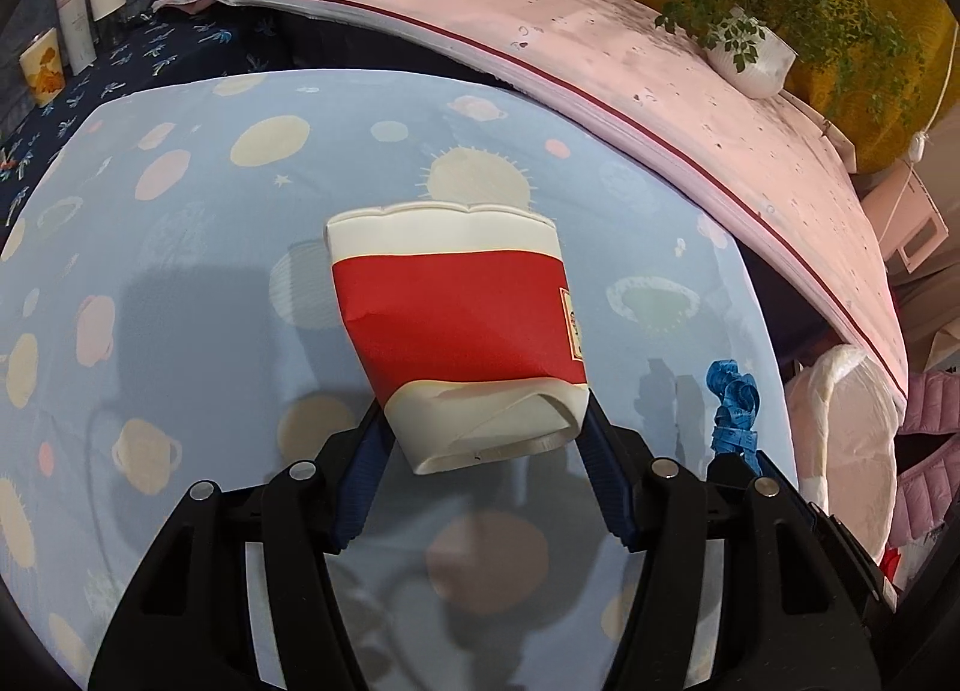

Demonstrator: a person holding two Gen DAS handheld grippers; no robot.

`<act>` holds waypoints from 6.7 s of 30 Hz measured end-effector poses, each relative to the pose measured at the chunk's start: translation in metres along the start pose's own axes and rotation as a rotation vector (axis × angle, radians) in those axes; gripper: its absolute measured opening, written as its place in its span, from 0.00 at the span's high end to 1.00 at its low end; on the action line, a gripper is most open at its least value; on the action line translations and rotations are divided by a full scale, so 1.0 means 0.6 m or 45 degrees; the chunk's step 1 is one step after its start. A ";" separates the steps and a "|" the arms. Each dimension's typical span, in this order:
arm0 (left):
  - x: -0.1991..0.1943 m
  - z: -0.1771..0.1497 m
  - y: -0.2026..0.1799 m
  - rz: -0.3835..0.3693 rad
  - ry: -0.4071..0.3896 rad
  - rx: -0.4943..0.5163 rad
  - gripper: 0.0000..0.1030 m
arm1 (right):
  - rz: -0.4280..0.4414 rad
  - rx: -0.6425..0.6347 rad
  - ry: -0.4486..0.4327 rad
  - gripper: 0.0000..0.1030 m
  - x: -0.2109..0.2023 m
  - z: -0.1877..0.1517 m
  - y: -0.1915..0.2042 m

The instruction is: Collect trash

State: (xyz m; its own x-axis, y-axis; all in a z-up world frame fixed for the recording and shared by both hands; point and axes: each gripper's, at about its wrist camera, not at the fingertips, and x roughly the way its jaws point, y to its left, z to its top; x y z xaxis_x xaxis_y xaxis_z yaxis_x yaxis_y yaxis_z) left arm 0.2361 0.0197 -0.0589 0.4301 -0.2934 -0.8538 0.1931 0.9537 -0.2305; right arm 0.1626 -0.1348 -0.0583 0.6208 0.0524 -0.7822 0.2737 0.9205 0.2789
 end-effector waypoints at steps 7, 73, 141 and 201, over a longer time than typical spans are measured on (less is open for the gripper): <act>-0.038 -0.033 -0.024 -0.014 -0.013 0.039 0.44 | 0.007 0.014 -0.042 0.78 -0.051 -0.018 -0.009; -0.027 -0.212 -0.261 -0.300 0.182 0.348 0.68 | -0.170 0.300 -0.251 0.78 -0.256 -0.093 -0.282; -0.104 -0.126 -0.337 -0.109 -0.151 0.514 0.45 | -0.239 0.254 -0.306 0.40 -0.282 -0.020 -0.296; -0.119 -0.205 -0.253 0.105 -0.162 0.503 0.09 | -0.501 0.005 -0.176 0.06 -0.282 -0.107 -0.225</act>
State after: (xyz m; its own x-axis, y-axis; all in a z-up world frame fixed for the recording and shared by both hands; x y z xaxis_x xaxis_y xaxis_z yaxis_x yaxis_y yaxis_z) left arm 0.0676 -0.0962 -0.0200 0.5589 -0.2463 -0.7918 0.4662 0.8830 0.0544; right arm -0.0264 -0.2434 0.0008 0.5609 -0.3557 -0.7476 0.5124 0.8584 -0.0240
